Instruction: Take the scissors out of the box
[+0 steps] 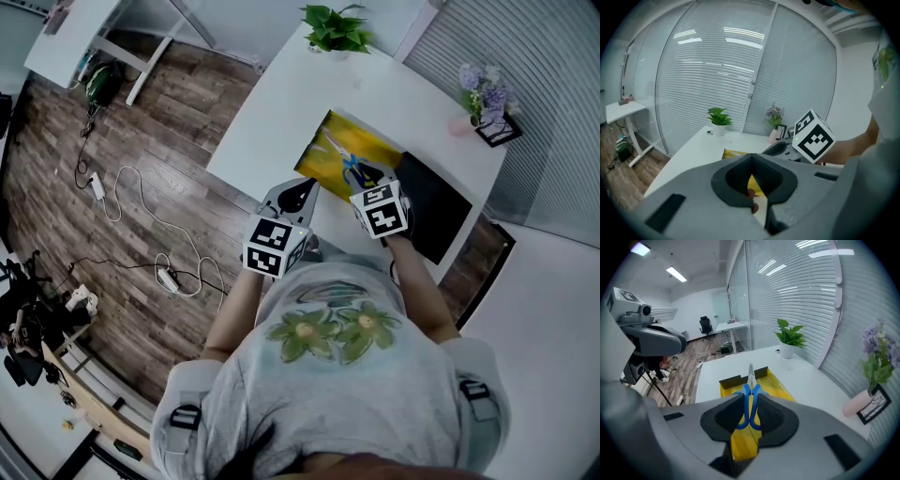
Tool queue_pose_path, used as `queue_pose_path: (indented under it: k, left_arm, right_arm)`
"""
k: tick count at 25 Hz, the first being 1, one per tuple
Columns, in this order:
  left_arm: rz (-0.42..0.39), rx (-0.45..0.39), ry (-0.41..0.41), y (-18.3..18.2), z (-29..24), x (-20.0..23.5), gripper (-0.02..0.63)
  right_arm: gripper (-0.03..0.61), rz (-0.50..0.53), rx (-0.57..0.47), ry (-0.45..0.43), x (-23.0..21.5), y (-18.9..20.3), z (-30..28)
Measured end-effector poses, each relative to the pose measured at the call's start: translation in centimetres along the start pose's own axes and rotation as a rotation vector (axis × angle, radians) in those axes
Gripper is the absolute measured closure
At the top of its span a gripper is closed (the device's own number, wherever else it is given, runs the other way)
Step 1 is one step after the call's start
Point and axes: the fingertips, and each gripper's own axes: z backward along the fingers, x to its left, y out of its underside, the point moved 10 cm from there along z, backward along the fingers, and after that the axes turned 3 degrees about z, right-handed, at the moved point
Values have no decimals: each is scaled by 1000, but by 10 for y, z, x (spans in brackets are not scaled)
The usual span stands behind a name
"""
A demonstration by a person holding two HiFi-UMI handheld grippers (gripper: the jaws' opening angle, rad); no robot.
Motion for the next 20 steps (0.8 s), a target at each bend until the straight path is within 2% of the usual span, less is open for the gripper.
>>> queue_pose_path:
  k: [11,20]
  left_arm:
    - [-12,-4,10,4,9,-7,617]
    - [-24,-15,20,5,14,-12,617]
  right_arm:
    - [494,18,-55,12,12,-5,23]
    - [494,14,-144,30,14,-10,52]
